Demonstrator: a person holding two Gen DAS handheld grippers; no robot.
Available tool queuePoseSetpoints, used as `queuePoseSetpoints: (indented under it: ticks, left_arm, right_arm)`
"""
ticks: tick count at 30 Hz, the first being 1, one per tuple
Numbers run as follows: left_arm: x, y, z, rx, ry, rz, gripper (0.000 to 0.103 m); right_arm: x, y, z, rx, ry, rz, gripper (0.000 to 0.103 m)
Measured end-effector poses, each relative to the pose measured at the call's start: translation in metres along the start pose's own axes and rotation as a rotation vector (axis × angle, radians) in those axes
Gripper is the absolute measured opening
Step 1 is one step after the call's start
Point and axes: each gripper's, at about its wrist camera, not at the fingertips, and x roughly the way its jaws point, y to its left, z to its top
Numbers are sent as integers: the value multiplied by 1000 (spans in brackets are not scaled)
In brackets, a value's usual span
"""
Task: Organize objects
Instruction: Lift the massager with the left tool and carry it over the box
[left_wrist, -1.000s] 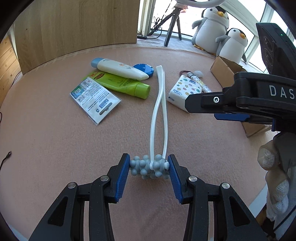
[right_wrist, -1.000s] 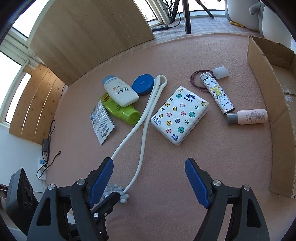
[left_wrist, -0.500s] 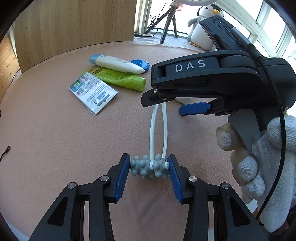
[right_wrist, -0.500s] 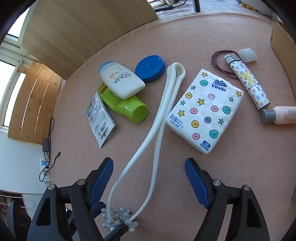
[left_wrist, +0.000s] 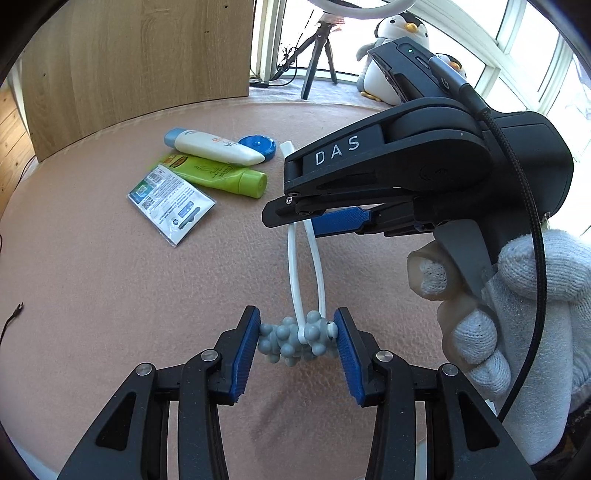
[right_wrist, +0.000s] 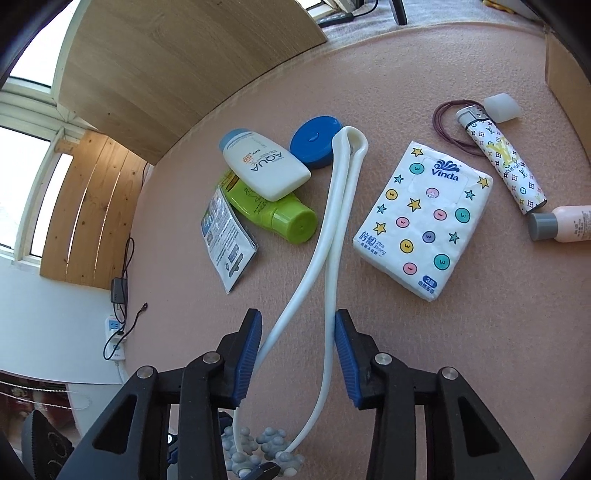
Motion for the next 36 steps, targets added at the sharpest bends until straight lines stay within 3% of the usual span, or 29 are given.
queuePoseSetpoints:
  ticks: [6,8,21,36]
  left_arm:
    - [-14,-15,12,11,-41,-14,44]
    - [-19,-23,17,30,-55,-39,34]
    - [-19,-73,37,94,-91,-88,33]
    - [-1,-195,100,243,-168,-216,33]
  right_arm:
    - [-20,7,3,-19,-37,24,35]
    - [-26,8,4,-26,-48,29,34]
    - [-83,-19,2,-20,-156,-15,33]
    - [-196,-107,27,61,-336,-140,33]
